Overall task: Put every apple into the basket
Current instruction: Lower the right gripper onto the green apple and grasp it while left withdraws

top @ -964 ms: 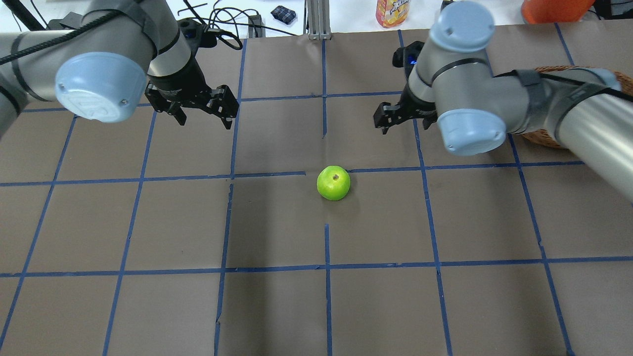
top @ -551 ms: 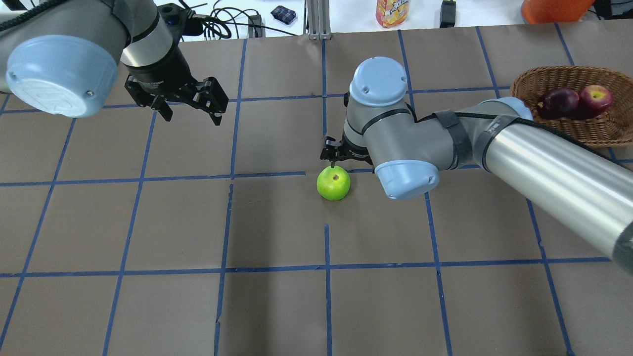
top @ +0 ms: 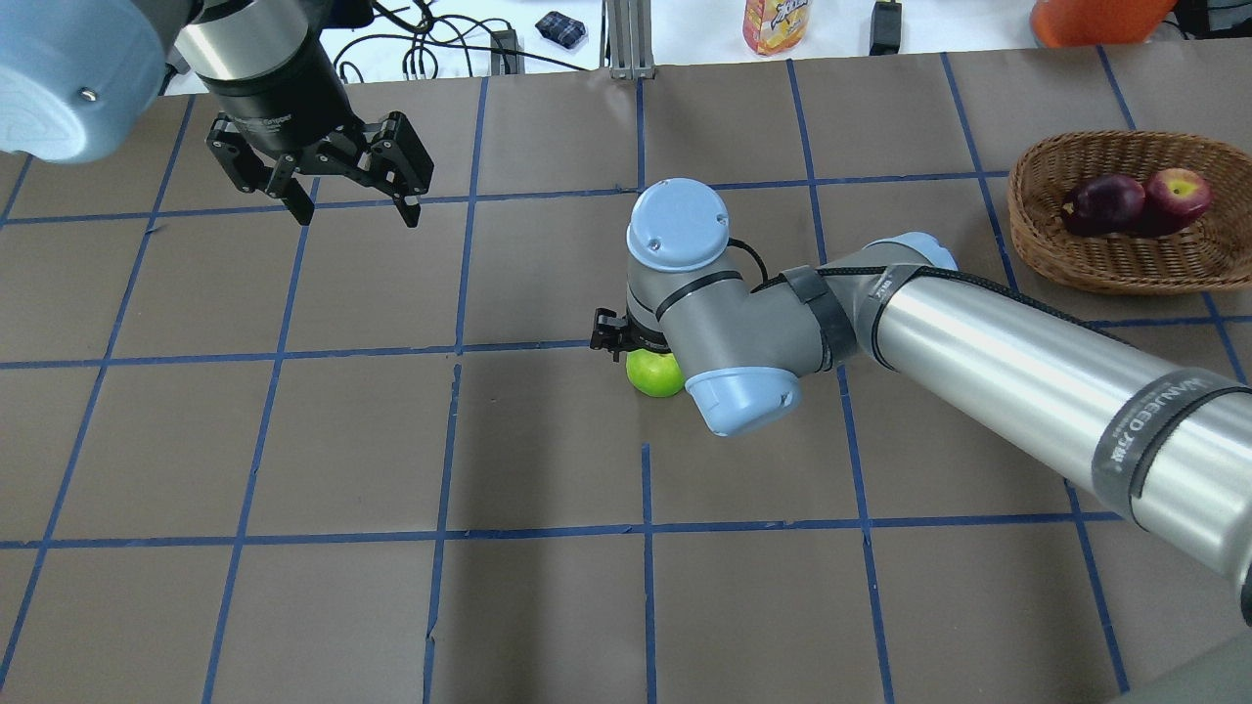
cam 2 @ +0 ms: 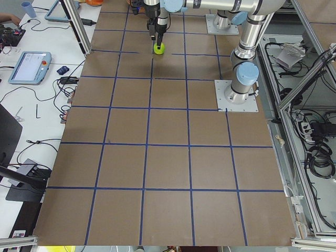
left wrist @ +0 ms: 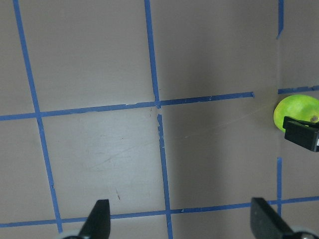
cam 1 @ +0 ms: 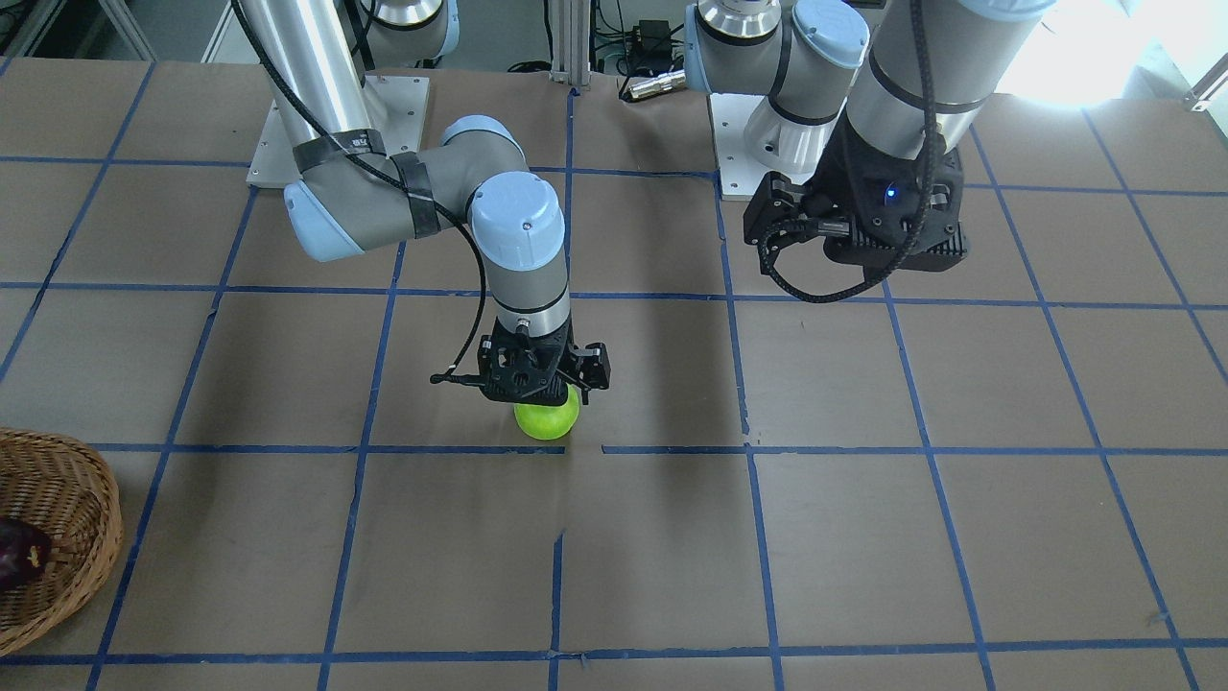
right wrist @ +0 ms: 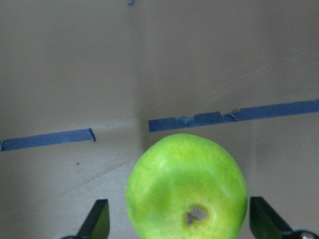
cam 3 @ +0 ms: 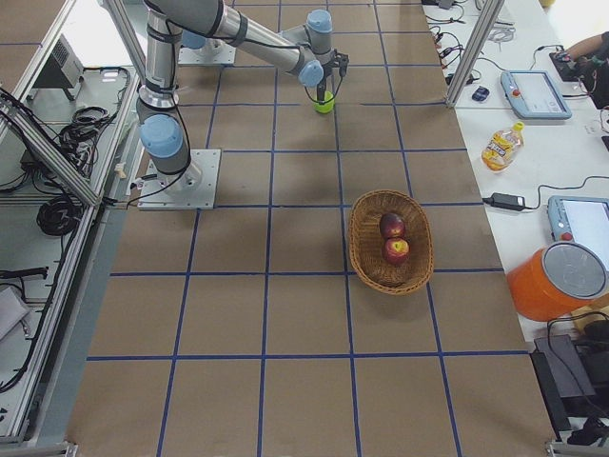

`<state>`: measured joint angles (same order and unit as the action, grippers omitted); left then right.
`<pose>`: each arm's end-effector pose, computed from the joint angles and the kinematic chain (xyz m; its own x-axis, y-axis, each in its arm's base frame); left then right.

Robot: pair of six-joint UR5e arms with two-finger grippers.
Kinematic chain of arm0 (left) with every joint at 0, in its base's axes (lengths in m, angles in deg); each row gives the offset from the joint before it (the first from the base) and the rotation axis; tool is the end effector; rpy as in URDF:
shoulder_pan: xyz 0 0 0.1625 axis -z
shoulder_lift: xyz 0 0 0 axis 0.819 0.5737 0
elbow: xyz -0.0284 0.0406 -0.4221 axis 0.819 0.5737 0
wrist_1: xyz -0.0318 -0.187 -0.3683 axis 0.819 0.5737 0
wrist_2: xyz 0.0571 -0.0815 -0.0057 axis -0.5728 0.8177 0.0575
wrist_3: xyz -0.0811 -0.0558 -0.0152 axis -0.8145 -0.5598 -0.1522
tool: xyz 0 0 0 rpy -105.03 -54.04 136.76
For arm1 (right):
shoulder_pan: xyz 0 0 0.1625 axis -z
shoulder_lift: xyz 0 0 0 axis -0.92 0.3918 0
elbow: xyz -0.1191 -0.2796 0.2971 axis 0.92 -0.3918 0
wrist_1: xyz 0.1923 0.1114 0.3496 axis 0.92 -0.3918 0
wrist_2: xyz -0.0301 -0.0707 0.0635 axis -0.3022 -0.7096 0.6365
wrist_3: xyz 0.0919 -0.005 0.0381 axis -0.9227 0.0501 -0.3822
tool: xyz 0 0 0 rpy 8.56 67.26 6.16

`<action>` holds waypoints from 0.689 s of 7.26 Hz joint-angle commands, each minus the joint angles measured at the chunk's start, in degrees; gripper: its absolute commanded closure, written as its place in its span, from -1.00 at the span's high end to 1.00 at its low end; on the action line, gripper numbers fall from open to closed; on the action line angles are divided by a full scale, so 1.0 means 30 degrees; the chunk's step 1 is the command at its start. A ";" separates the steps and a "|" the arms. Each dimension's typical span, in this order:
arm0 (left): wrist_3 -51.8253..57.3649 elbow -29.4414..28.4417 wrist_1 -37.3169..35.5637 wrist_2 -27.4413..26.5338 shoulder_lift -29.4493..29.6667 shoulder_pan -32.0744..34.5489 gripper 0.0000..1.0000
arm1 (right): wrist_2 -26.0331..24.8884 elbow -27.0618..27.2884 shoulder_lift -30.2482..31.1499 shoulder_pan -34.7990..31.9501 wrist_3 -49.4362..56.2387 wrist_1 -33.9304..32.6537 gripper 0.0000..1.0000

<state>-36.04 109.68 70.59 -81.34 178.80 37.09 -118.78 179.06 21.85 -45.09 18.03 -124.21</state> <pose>-0.1521 -0.5231 0.4932 -0.9971 0.0766 -0.0003 0.0765 0.9962 0.0415 0.3430 -0.4883 0.2104 -0.9905 0.1184 -0.0694 0.1245 0.9880 -0.0916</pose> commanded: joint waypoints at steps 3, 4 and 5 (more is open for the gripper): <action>-0.0450 -0.0080 0.0097 -0.0020 -0.0250 0.0155 1.00 | -0.1480 0.0291 -0.0826 -0.0043 0.0141 -0.2154 1.00; -0.0479 -0.0253 0.0010 -0.0137 -0.0222 0.0389 1.00 | -0.1567 0.0463 -0.0916 -0.0043 0.0199 -0.2683 1.00; -0.0479 -0.0284 0.0009 -0.0138 -0.0453 0.0449 1.00 | -0.1568 0.0465 -0.0917 -0.0043 0.0258 -0.2834 0.69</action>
<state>-37.42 109.04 70.71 -81.63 177.98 38.04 -123.36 180.33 19.32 -45.21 18.61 -131.56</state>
